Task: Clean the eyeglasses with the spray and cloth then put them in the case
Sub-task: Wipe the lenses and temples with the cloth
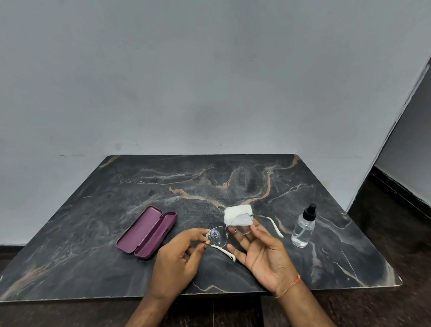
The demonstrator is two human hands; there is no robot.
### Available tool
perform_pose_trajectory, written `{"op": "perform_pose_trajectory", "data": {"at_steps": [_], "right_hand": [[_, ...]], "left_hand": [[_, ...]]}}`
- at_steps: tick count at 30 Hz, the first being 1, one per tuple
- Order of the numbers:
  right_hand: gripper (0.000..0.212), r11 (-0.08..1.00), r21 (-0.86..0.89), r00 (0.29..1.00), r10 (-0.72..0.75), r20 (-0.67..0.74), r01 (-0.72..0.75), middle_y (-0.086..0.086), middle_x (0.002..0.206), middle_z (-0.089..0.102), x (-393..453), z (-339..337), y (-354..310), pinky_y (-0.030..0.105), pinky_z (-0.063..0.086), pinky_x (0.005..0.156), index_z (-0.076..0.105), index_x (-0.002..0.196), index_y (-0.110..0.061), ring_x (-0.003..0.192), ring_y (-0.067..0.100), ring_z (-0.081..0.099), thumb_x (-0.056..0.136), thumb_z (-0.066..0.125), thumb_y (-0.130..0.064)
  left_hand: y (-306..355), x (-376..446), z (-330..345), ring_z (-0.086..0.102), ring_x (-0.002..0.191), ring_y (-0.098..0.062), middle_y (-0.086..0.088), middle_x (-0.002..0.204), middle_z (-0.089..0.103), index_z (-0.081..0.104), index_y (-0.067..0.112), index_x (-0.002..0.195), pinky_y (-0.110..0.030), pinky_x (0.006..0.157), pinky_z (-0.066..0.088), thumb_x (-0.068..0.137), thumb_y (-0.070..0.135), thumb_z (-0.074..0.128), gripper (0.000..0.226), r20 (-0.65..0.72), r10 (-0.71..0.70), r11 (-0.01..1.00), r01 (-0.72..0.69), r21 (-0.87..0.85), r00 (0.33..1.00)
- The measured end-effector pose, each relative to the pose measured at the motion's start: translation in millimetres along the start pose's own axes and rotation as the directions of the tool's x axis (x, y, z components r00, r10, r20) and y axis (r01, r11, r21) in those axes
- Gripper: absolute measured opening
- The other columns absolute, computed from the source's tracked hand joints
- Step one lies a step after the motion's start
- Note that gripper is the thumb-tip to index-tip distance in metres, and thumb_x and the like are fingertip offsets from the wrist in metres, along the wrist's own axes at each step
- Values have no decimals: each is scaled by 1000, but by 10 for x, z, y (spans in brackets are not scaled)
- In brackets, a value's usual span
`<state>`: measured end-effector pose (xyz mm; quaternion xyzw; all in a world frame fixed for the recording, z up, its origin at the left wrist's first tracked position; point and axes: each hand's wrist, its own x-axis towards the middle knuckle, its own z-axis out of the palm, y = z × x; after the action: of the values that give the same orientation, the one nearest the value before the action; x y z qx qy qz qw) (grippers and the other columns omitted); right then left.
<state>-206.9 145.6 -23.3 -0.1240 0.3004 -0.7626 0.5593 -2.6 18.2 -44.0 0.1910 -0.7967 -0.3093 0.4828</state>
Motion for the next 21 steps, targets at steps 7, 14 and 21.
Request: {"op": "perform_pose_trajectory", "data": {"at_steps": [7, 14, 21], "right_hand": [[17, 998, -57, 997, 11, -78, -16, 23, 126, 73, 35, 49, 27, 56, 62, 94, 81, 107, -9, 118, 35, 71, 94, 72, -15], [24, 994, -104, 992, -41, -118, 28, 27, 127, 72, 48, 105, 50, 49, 67, 80, 77, 114, -4, 104, 32, 75, 90, 75, -11], [29, 979, -205, 1000, -1, -5, 0, 15, 113, 80, -44, 204, 93, 45, 66, 88, 80, 117, -8, 98, 20, 80, 89, 75, -1]], "left_hand": [[15, 17, -11, 79, 88, -9, 24, 123, 78, 69, 52, 122, -29, 73, 64, 100, 30, 71, 31, -43, 10, 1000, -9, 17, 999], [-70, 48, -3, 64, 62, -15, 19, 120, 80, 75, 44, 118, -18, 63, 55, 99, 38, 76, 20, -59, -51, 999, 52, 12, 997], [-25, 83, -10, 56, 59, -12, 14, 117, 81, 79, 36, 109, -14, 61, 48, 97, 43, 78, 14, -62, -88, 996, 87, -17, 994]]}}
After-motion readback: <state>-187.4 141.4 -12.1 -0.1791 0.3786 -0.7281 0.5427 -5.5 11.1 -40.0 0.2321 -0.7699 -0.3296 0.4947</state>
